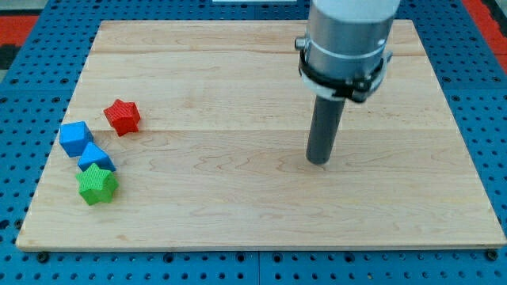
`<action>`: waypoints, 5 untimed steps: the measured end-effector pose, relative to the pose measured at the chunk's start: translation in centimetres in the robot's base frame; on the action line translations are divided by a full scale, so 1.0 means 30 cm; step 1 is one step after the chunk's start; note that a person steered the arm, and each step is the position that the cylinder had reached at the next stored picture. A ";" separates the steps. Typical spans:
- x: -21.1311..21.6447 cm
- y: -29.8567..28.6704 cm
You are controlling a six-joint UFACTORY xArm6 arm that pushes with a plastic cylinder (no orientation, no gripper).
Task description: Move your arm towards the bottom center of the board
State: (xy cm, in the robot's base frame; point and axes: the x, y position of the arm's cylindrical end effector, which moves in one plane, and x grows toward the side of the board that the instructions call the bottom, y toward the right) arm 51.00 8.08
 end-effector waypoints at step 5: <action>0.362 -0.464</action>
